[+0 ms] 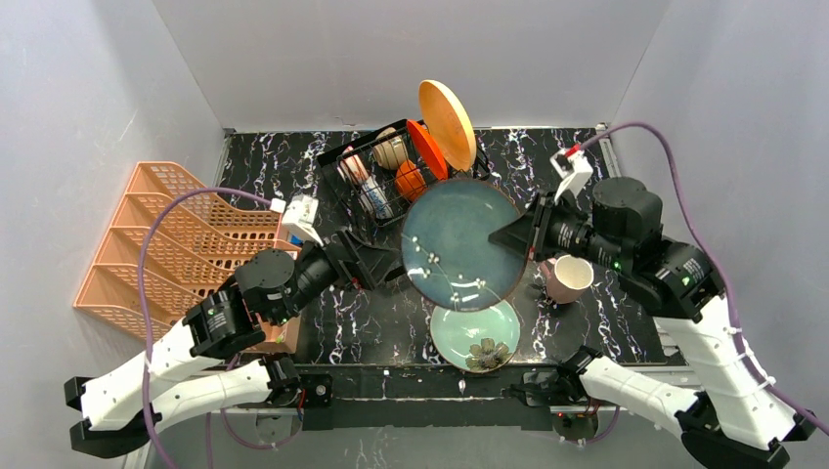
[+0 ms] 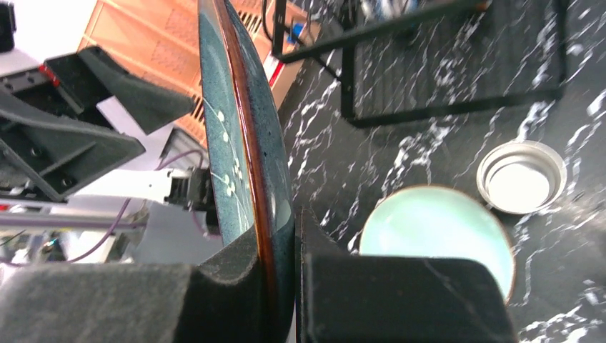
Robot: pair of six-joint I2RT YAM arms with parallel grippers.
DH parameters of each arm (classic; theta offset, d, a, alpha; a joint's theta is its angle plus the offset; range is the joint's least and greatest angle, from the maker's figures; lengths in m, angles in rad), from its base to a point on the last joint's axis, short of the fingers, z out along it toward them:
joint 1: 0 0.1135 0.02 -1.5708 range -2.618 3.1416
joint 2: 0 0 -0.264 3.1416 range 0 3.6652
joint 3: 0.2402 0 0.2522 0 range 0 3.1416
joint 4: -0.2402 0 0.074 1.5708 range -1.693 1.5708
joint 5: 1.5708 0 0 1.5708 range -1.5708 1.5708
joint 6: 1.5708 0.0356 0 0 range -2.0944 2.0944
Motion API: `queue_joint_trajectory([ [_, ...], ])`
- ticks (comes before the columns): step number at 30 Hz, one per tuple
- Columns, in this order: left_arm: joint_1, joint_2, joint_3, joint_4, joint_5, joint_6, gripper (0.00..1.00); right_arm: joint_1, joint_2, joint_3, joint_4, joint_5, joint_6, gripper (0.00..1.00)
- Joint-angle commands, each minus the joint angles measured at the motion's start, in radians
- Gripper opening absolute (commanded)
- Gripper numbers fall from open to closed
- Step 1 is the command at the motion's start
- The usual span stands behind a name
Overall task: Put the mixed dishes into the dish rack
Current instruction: Pick up the plate from the corner of the board.
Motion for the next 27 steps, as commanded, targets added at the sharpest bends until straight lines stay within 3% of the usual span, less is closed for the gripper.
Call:
queue_joint_trajectory([
  [1, 0.001, -0.015, 0.074, -0.158, -0.176, 0.140, 0.98, 0.001, 0.084, 0.195, 0.129, 0.112, -0.072, 0.01],
  [8, 0.001, -0.030, 0.139, -0.304, -0.344, 0.247, 0.98, 0.001, 0.274, 0.427, 0.138, 0.163, -0.168, 0.01],
  [14, 0.002, -0.089, 0.094, -0.382, -0.488, 0.292, 0.98, 0.001, 0.444, 0.638, 0.116, 0.246, -0.228, 0.01],
  [19, 0.001, -0.103, 0.049, -0.405, -0.529, 0.310, 0.99, 0.012, 0.542, 0.744, 0.148, 0.298, -0.255, 0.01],
  [23, 0.001, -0.087, 0.026, -0.433, -0.534, 0.313, 0.98, 0.083, 0.625, 0.845, 0.157, 0.424, -0.319, 0.01],
  [27, 0.001, -0.074, 0.001, -0.460, -0.536, 0.311, 0.98, 0.244, 0.698, 0.914, 0.216, 0.637, -0.430, 0.01],
])
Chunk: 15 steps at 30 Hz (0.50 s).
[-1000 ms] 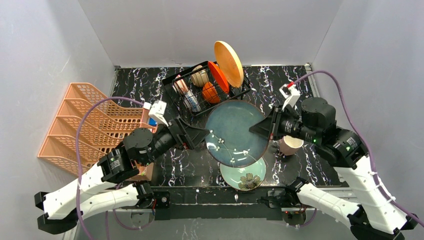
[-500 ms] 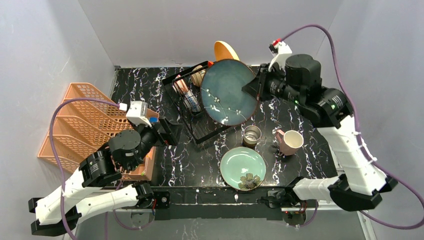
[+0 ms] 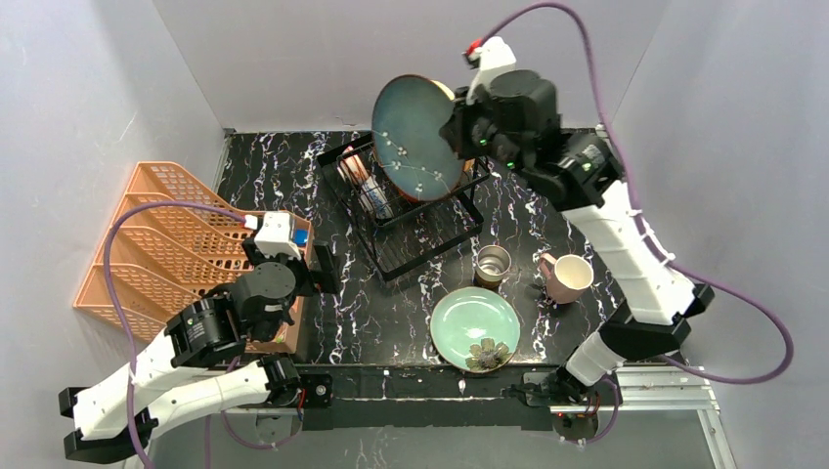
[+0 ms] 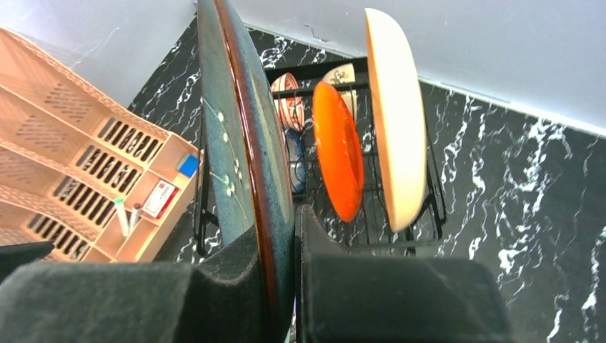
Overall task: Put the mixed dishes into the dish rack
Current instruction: Pick up the plate from the corner of the board, then insert the plate into the dish rack.
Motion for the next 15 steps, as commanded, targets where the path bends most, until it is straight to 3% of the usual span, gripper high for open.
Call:
queue_joint_trajectory([
  [1, 0.001, 0.014, -0.027, -0.053, -0.054, 0.011, 0.98, 0.185, 0.029, 0.122, 0.290, 0.297, -0.144, 0.01],
  [5, 0.001, 0.009, -0.053, -0.076, -0.058, -0.003, 0.98, 0.332, 0.084, 0.121, 0.434, 0.517, -0.333, 0.01],
  [15, 0.001, -0.079, -0.114, -0.083, -0.080, -0.034, 0.98, 0.425, 0.120, 0.015, 0.762, 0.719, -0.632, 0.01],
])
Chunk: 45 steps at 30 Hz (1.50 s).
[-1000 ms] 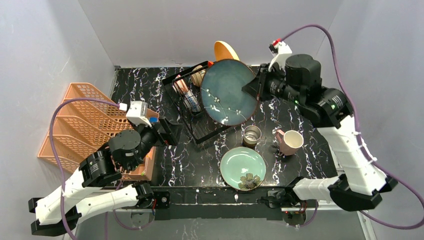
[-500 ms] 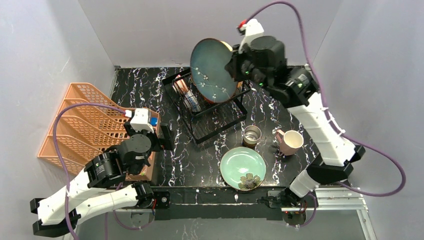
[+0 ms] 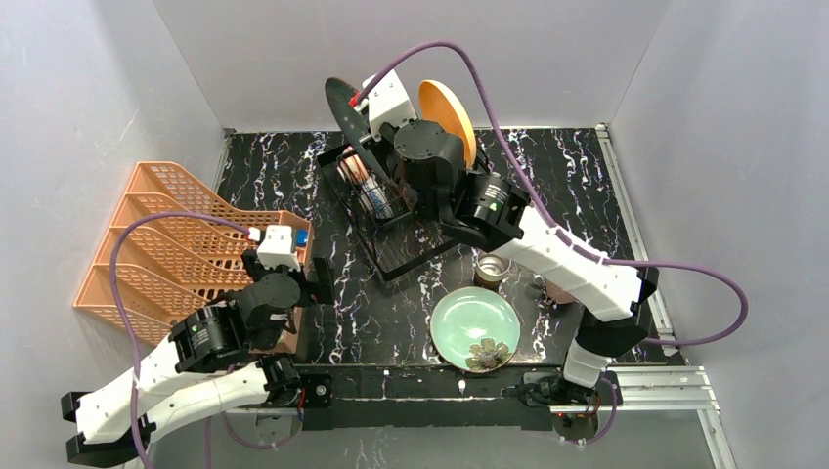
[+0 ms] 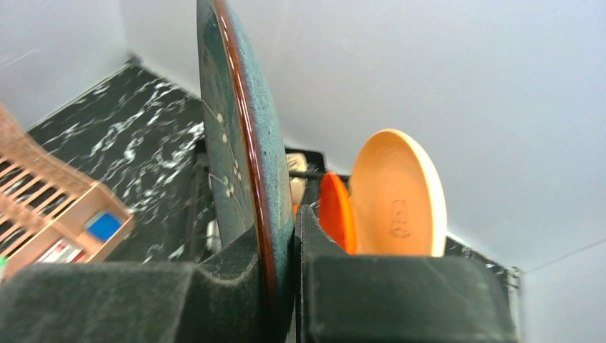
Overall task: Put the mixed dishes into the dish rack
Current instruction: Insert the plate into the dish rack.
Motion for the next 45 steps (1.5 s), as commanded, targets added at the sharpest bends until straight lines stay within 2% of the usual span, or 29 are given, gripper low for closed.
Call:
queue_joint_trajectory([
  [1, 0.001, -0.044, -0.015, -0.011, -0.058, -0.016, 0.98, 0.016, -0.050, -0.008, 0.413, 0.180, -0.179, 0.01],
  [6, 0.001, -0.075, -0.024, -0.008, -0.061, -0.020, 0.98, 0.015, -0.042, -0.050, 0.524, 0.202, -0.262, 0.01],
  [10, 0.001, -0.076, -0.024, -0.008, -0.061, -0.021, 0.98, -0.004, -0.036, -0.074, 0.533, 0.211, -0.278, 0.01],
  [17, 0.001, -0.059, -0.023, -0.008, -0.061, -0.020, 0.98, -0.101, -0.058, -0.104, 0.301, 0.111, -0.024, 0.01],
  [22, 0.001, -0.058, -0.023, -0.008, -0.060, -0.019, 0.98, -0.139, -0.082, -0.177, 0.259, 0.082, 0.050, 0.01],
  [32, 0.001, -0.046, -0.023, -0.008, -0.064, -0.019, 0.98, -0.204, -0.089, -0.223, 0.204, 0.028, 0.124, 0.01],
  [45, 0.001, -0.041, -0.023, -0.008, -0.062, -0.020, 0.98, -0.209, -0.103, -0.255, 0.187, 0.011, 0.123, 0.01],
])
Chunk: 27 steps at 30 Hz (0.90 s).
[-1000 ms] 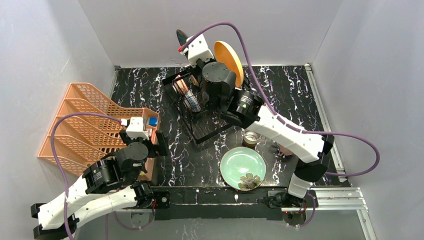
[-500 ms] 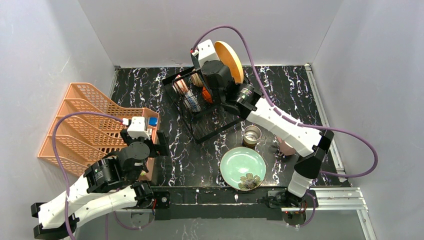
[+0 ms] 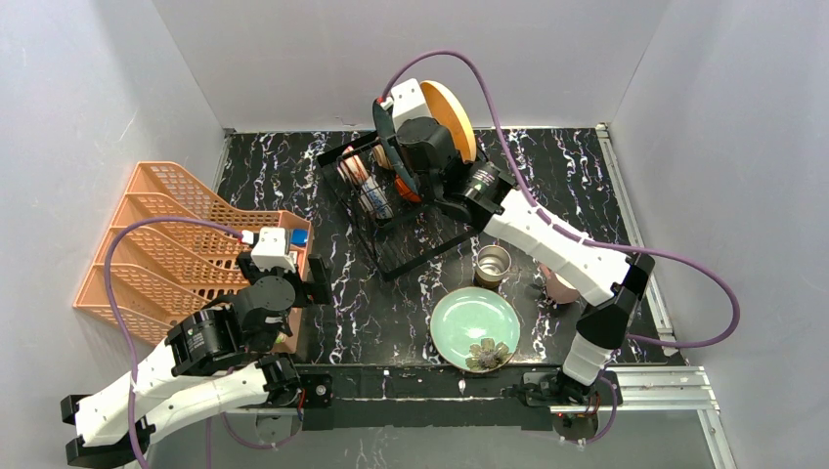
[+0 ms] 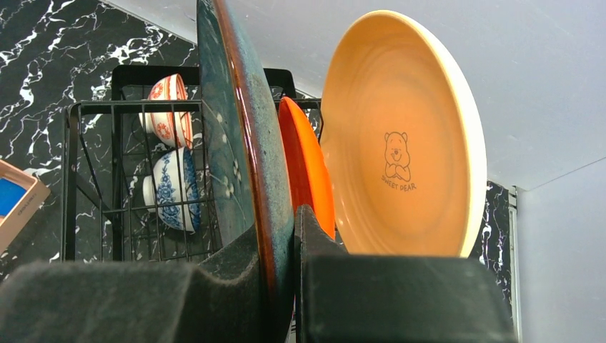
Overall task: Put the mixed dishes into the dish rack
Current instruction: Insert the plate into the dish rack.
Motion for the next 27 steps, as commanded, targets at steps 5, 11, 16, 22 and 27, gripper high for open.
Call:
queue_joint_trajectory([
  [5, 0.001, 0.011, -0.006, -0.008, -0.040, -0.005, 0.98, -0.004, -0.082, 0.037, 0.145, 0.029, -0.022, 0.01],
  [11, 0.002, 0.012, -0.006, -0.008, -0.042, -0.006, 0.98, -0.003, -0.082, 0.016, 0.120, 0.012, 0.005, 0.01],
  [16, 0.001, 0.014, -0.006, -0.008, -0.040, -0.003, 0.98, -0.003, -0.087, -0.014, 0.092, -0.002, 0.045, 0.01],
  [22, 0.002, 0.012, -0.007, -0.008, -0.042, -0.003, 0.98, -0.002, -0.079, -0.025, 0.032, -0.013, 0.099, 0.01],
  [27, 0.001, 0.011, -0.007, -0.007, -0.042, -0.003, 0.98, -0.002, -0.093, -0.076, 0.017, -0.015, 0.136, 0.03],
])
